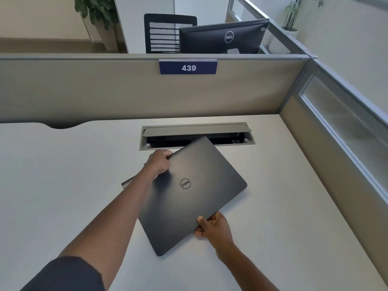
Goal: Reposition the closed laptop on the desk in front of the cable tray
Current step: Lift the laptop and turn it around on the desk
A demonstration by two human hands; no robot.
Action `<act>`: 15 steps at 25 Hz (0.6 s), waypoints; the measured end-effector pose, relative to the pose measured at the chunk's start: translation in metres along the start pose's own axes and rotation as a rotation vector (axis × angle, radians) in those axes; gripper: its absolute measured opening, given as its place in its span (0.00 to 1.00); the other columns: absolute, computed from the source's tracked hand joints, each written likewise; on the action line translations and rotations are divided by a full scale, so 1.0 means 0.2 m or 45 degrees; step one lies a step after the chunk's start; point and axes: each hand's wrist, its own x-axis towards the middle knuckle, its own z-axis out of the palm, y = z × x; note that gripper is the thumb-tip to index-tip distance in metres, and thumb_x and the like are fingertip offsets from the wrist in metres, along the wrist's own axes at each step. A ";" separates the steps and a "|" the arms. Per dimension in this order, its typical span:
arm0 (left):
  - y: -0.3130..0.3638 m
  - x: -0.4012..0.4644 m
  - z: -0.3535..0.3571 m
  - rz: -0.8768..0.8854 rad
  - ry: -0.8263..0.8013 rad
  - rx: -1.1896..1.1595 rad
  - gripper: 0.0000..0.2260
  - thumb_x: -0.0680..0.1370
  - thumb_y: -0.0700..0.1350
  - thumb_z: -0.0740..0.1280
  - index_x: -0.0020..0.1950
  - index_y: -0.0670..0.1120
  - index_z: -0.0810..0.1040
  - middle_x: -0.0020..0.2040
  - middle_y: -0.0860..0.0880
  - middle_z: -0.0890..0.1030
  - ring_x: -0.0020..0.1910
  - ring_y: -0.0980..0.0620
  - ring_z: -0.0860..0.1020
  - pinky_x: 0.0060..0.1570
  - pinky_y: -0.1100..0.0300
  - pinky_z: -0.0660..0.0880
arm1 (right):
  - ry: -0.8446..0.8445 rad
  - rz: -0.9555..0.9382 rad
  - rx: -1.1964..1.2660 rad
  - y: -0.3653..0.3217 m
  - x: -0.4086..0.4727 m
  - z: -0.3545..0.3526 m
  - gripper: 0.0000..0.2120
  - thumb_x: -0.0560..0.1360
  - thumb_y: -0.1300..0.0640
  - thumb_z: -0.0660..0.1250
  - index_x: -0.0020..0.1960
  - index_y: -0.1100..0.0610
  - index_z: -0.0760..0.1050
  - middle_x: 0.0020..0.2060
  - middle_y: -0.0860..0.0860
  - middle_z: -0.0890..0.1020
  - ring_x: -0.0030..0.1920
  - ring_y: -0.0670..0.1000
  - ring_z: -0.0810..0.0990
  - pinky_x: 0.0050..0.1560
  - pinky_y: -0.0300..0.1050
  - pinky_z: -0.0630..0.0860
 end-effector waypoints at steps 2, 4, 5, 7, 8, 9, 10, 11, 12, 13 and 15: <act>0.02 0.02 0.02 0.062 -0.060 0.091 0.27 0.69 0.32 0.58 0.61 0.53 0.82 0.60 0.49 0.83 0.62 0.43 0.78 0.66 0.46 0.73 | 0.010 0.029 0.103 0.02 -0.04 0.03 0.07 0.77 0.60 0.70 0.52 0.61 0.76 0.35 0.55 0.87 0.37 0.55 0.88 0.50 0.57 0.85; 0.05 0.04 0.04 0.121 -0.110 0.171 0.28 0.68 0.31 0.56 0.58 0.53 0.83 0.58 0.48 0.84 0.61 0.43 0.79 0.66 0.46 0.74 | 0.011 0.053 0.211 0.03 -0.08 0.06 0.06 0.77 0.62 0.71 0.52 0.61 0.77 0.38 0.57 0.87 0.39 0.57 0.88 0.50 0.56 0.85; 0.06 0.05 0.05 0.148 -0.134 0.208 0.28 0.68 0.31 0.56 0.57 0.53 0.83 0.57 0.48 0.85 0.61 0.43 0.79 0.66 0.45 0.74 | 0.004 0.064 0.255 0.04 -0.10 0.08 0.06 0.77 0.63 0.71 0.52 0.61 0.77 0.40 0.58 0.87 0.40 0.58 0.88 0.49 0.55 0.86; 0.09 0.08 0.07 0.183 -0.169 0.288 0.29 0.70 0.31 0.56 0.61 0.54 0.82 0.60 0.48 0.83 0.63 0.43 0.78 0.68 0.45 0.72 | -0.019 0.090 0.324 0.05 -0.12 0.12 0.07 0.77 0.63 0.70 0.53 0.64 0.78 0.44 0.63 0.87 0.42 0.61 0.88 0.49 0.53 0.86; 0.10 0.09 0.09 0.186 -0.176 0.329 0.30 0.71 0.31 0.56 0.64 0.54 0.81 0.64 0.48 0.82 0.65 0.43 0.76 0.70 0.45 0.70 | -0.034 0.109 0.347 0.05 -0.13 0.13 0.08 0.78 0.64 0.70 0.54 0.67 0.78 0.45 0.66 0.86 0.43 0.63 0.88 0.48 0.53 0.86; 0.11 0.10 0.10 0.185 -0.176 0.366 0.30 0.72 0.30 0.56 0.67 0.54 0.79 0.67 0.48 0.80 0.67 0.43 0.75 0.71 0.46 0.68 | -0.048 0.130 0.362 0.06 -0.13 0.14 0.09 0.78 0.63 0.69 0.54 0.69 0.78 0.46 0.68 0.85 0.44 0.64 0.87 0.46 0.52 0.86; 0.12 0.11 0.10 0.181 -0.175 0.397 0.30 0.72 0.30 0.56 0.68 0.54 0.77 0.69 0.48 0.78 0.69 0.43 0.73 0.72 0.46 0.67 | -0.060 0.152 0.365 0.06 -0.13 0.15 0.10 0.79 0.63 0.68 0.54 0.71 0.78 0.47 0.69 0.84 0.44 0.64 0.88 0.44 0.50 0.86; 0.11 0.12 0.11 0.181 -0.176 0.423 0.31 0.73 0.30 0.55 0.69 0.54 0.77 0.70 0.48 0.77 0.69 0.42 0.73 0.72 0.46 0.66 | -0.071 0.170 0.361 0.05 -0.13 0.15 0.11 0.79 0.63 0.67 0.54 0.72 0.78 0.47 0.70 0.84 0.42 0.63 0.88 0.42 0.48 0.86; 0.11 0.13 0.11 0.187 -0.179 0.447 0.31 0.73 0.30 0.55 0.69 0.54 0.76 0.71 0.48 0.76 0.70 0.42 0.72 0.72 0.46 0.67 | -0.078 0.181 0.353 0.05 -0.12 0.15 0.11 0.80 0.63 0.66 0.54 0.72 0.77 0.47 0.70 0.84 0.40 0.60 0.88 0.40 0.46 0.85; 0.10 0.14 0.11 0.194 -0.184 0.466 0.31 0.73 0.30 0.55 0.70 0.54 0.76 0.71 0.48 0.76 0.70 0.42 0.72 0.72 0.46 0.67 | -0.084 0.185 0.339 0.05 -0.12 0.15 0.11 0.80 0.63 0.65 0.54 0.73 0.77 0.47 0.70 0.84 0.38 0.58 0.87 0.38 0.46 0.85; 0.08 0.15 0.12 0.194 -0.176 0.477 0.32 0.73 0.29 0.55 0.70 0.54 0.76 0.72 0.48 0.75 0.70 0.42 0.72 0.71 0.47 0.68 | -0.093 0.179 0.303 0.05 -0.11 0.16 0.11 0.81 0.62 0.64 0.53 0.72 0.77 0.47 0.69 0.84 0.35 0.55 0.86 0.36 0.45 0.84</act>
